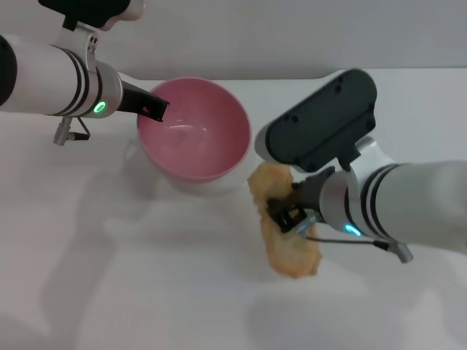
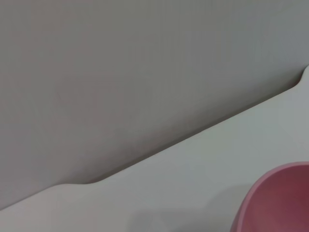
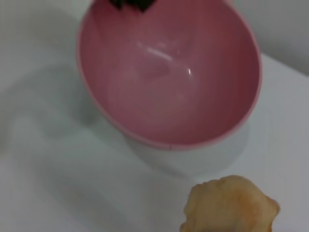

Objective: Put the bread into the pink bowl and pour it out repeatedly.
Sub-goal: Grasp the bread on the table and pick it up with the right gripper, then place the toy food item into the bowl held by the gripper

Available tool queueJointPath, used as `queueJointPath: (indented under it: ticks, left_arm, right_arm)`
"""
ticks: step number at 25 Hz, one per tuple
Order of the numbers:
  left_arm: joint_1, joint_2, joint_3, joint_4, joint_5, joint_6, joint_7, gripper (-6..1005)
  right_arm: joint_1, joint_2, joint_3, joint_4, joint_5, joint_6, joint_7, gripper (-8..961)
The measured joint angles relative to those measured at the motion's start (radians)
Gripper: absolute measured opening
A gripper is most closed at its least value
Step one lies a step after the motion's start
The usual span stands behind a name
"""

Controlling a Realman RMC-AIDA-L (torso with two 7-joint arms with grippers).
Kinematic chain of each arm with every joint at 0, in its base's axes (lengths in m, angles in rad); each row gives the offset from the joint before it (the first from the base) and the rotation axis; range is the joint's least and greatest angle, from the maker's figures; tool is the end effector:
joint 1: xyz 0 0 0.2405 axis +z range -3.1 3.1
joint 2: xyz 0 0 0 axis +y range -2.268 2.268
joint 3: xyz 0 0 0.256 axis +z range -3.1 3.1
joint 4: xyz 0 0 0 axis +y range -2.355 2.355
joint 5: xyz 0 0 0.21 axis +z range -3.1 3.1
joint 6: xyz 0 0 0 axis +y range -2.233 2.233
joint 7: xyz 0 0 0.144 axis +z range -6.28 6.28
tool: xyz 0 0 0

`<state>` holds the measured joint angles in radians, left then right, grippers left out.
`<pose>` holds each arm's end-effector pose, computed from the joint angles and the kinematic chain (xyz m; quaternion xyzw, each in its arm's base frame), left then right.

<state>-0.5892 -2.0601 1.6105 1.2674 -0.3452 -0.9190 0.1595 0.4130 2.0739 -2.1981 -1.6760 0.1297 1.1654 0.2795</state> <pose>-0.1706 0.4146 -0.0129 -0.8512 -0.3327 0.0511 0.4027 0.1225 0.2894 -0.0880 -0.8875 0.2974 -0.1102 0.3344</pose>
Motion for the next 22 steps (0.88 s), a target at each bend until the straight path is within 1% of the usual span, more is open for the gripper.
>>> queueJointPath:
  ticks: [6,11,14,19,22]
  left_arm:
    - [0.002,0.001,0.0,-0.002,0.0,0.006,0.0,41]
    - [0.004,-0.003,0.016,-0.002,-0.004,0.006,-0.003,41]
    - [0.006,-0.006,0.054,-0.002,-0.012,0.007,-0.017,41]
    - [0.005,-0.008,0.165,0.007,-0.038,0.018,-0.062,41]
    - [-0.002,-0.01,0.194,0.014,-0.053,0.022,-0.069,41]
  right_arm:
    - [-0.012,0.0,0.035,-0.147,-0.046,0.061,-0.036,329]
    - [-0.006,0.0,0.093,-0.2,-0.107,0.066,-0.078,286]
    - [0.014,0.0,0.123,-0.198,-0.14,0.045,-0.105,274]
    - [0.05,0.001,0.154,-0.151,-0.162,-0.014,-0.126,253]
    - [0.074,0.002,0.156,-0.113,-0.162,-0.045,-0.127,237]
